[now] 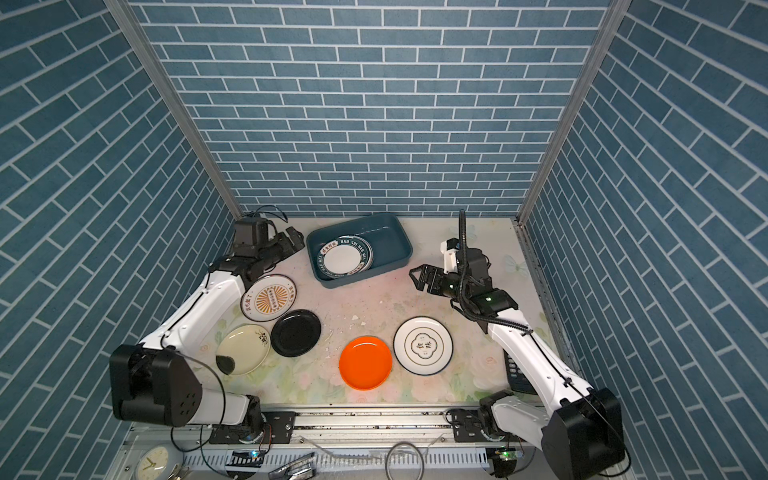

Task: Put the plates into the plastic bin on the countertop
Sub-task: 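Move the left gripper to the orange-sunburst plate on the table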

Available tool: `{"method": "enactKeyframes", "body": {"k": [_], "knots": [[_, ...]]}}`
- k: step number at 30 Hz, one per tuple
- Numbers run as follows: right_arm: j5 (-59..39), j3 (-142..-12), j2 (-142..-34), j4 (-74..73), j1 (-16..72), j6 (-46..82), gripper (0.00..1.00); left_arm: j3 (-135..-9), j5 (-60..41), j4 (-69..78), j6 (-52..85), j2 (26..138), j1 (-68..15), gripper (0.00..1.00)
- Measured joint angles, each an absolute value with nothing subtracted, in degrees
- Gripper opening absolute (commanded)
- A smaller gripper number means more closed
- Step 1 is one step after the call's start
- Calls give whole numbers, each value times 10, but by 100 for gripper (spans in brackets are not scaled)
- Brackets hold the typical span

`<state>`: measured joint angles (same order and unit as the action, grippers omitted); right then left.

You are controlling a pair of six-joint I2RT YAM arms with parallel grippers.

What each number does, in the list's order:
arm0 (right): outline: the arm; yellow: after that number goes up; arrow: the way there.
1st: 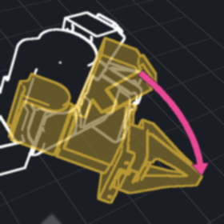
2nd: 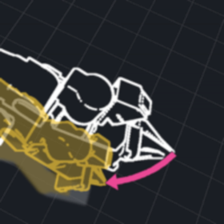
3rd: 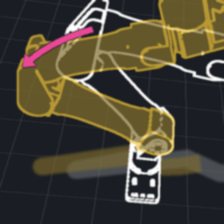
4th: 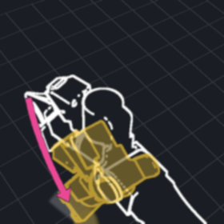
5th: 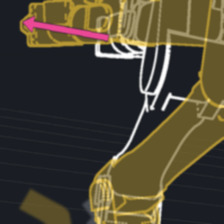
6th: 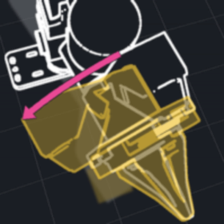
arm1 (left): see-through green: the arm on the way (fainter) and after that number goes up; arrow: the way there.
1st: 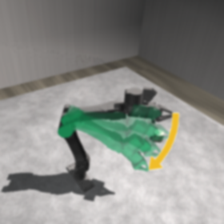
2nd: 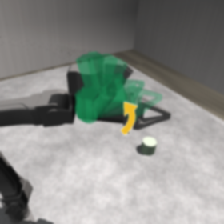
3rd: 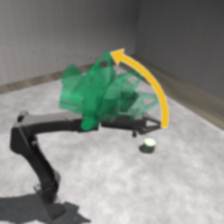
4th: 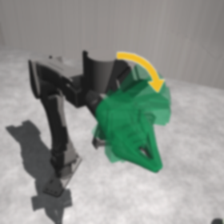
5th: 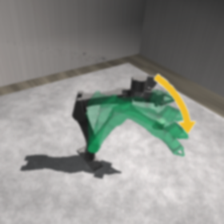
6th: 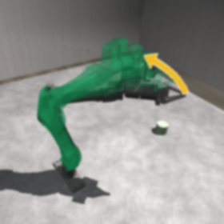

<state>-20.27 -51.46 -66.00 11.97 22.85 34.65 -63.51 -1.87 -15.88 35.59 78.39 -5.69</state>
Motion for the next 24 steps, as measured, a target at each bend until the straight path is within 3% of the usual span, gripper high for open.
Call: {"method": "enactKeyframes", "body": {"k": [11, 24], "knots": [[-249, -538, -704, 117, 220, 331, 96, -498, -25, -225, 368, 658, 65, 100], [-294, -555, -726, 101, 211, 347, 96, -415, -129, -182, 387, 673, 194, 99]]}}
